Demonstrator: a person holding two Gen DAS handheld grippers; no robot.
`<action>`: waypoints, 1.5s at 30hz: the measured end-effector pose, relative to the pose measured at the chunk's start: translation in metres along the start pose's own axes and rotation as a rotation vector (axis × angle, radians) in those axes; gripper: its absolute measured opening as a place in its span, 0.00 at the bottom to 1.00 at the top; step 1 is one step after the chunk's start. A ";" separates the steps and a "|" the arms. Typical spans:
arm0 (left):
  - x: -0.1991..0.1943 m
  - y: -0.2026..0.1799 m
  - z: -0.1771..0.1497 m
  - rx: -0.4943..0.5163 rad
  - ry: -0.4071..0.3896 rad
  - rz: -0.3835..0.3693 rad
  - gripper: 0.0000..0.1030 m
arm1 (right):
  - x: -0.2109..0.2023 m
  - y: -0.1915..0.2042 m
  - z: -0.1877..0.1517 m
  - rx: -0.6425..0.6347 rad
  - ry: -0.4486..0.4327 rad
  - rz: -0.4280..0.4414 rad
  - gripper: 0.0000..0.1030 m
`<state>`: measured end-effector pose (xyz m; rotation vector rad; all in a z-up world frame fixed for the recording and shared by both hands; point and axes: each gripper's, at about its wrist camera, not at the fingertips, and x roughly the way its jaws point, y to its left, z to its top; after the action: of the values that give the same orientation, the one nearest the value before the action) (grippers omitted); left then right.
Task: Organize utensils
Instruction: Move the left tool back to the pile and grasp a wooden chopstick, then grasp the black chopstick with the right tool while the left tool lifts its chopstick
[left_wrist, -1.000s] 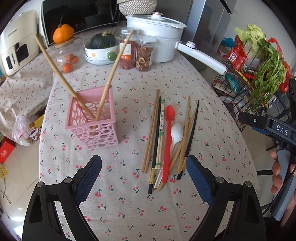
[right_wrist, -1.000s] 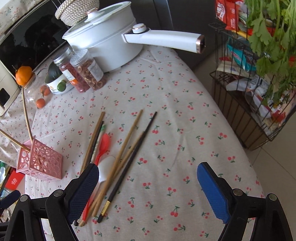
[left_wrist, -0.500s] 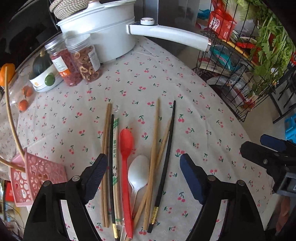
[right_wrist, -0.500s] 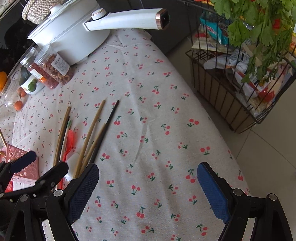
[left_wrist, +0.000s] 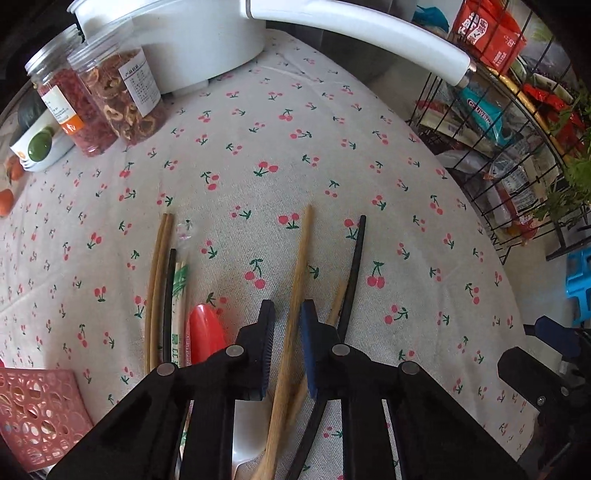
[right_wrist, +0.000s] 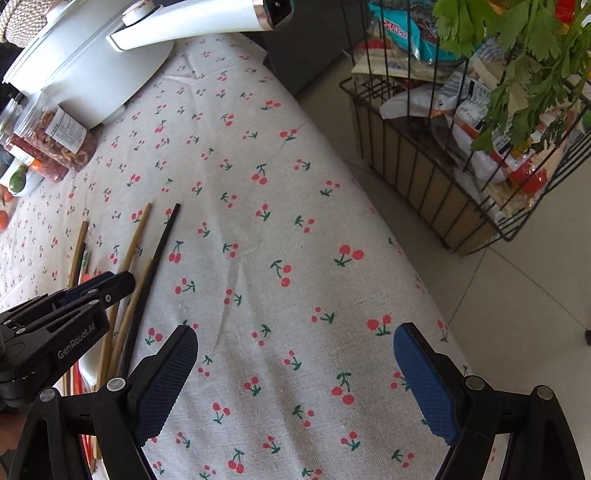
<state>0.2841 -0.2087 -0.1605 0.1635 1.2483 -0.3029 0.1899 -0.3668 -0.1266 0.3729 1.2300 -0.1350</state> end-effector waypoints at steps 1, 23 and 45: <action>-0.001 0.000 0.000 0.001 0.001 0.009 0.07 | 0.000 0.002 0.000 -0.007 -0.001 0.000 0.88; -0.179 0.070 -0.138 -0.014 -0.310 -0.171 0.06 | 0.029 0.064 -0.011 -0.100 0.055 0.033 0.88; -0.201 0.141 -0.194 -0.129 -0.390 -0.329 0.06 | 0.067 0.115 -0.007 -0.175 0.075 -0.097 0.80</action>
<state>0.0959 0.0081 -0.0366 -0.2072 0.8990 -0.5104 0.2404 -0.2510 -0.1677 0.1680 1.3240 -0.0960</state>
